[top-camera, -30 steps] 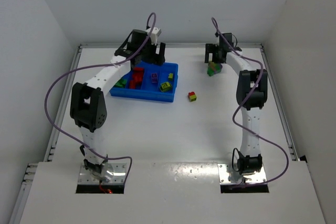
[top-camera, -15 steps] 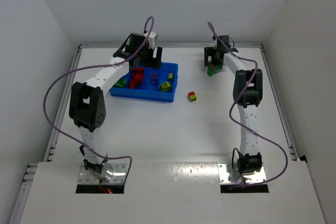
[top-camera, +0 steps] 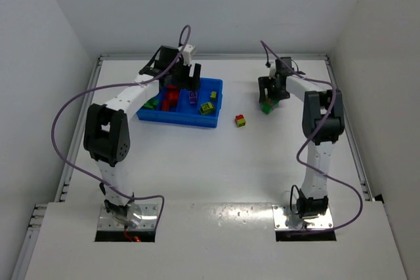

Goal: Sort the legos into containers by color

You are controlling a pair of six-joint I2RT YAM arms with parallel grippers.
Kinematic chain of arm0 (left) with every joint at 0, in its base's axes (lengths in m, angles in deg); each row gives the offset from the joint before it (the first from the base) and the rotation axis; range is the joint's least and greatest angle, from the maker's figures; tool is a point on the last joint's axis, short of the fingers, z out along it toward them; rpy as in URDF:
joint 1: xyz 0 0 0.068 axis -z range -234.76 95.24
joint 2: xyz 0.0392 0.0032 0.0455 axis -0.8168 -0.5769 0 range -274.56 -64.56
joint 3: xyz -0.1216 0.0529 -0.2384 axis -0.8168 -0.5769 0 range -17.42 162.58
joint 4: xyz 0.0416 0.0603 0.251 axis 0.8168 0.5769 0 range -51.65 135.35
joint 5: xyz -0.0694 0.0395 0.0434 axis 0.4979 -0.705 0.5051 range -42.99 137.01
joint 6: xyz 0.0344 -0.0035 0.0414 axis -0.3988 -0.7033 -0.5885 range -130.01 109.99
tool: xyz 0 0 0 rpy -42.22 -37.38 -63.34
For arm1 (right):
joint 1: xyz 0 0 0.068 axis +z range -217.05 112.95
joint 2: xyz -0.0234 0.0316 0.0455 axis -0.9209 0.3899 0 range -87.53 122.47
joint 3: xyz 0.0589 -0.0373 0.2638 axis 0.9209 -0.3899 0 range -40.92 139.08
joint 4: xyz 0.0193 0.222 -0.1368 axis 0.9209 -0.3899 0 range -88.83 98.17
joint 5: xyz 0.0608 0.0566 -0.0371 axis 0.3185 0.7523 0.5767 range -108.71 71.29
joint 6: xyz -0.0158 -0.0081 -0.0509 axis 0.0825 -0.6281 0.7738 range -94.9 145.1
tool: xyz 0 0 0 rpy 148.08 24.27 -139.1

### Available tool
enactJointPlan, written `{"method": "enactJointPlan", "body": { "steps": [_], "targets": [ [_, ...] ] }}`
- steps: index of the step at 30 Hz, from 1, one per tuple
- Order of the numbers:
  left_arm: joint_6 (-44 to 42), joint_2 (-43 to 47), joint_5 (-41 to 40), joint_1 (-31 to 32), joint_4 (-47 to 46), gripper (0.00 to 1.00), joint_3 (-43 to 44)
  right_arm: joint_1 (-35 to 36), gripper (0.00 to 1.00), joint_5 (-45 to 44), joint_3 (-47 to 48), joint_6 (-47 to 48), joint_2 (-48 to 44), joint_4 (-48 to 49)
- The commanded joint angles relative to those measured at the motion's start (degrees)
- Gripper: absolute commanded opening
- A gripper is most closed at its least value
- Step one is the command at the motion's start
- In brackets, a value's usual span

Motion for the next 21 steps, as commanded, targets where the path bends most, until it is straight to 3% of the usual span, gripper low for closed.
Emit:
{"method": "enactJointPlan", "body": {
  "steps": [1,2,4,5,8,10,17,21],
  "targets": [
    [-4.77,6.26,8.43,-0.88,-1.99,0.85,-2.97,-0.27,0.0,13.46,-11.44,4.02,-12.35,-2.93],
    [-6.89,8.18,18.73,-1.66,-1.99,0.84,-5.59,-0.28,0.0,17.71,-14.1,5.61,-15.52,-2.22],
    [-11.02,9.78,28.19,-1.67,-2.52,0.83,-8.15,-0.28,0.0,30.1,-19.98,13.13,-23.96,-1.69],
    [-11.05,10.39,36.68,-2.28,-2.52,0.82,-9.99,-0.28,0.0,37.02,-21.76,15.97,-26.42,-2.38],
    [-8.43,8.83,47.62,-2.29,-2.52,0.8,-10.54,0.25,0.0,43.49,-27.74,23.98,-33.29,-1.78],
    [-2.3,4.63,52.72,-1.76,-2.52,0.74,-7.39,1.47,0.0,45.88,-30.81,25.66,-35.05,0.59],
    [10.55,-1.19,56.36,2.53,-7.7,0.74,-4.22,5.69,0.0,46.58,-33.29,27.51,-38.74,9.9],
    [11.89,-2.6,57.06,4.38,-8.76,0.76,-2.02,8.59,0.0,44.13,-34.43,28.65,-40.07,14.83]
  ]
}}
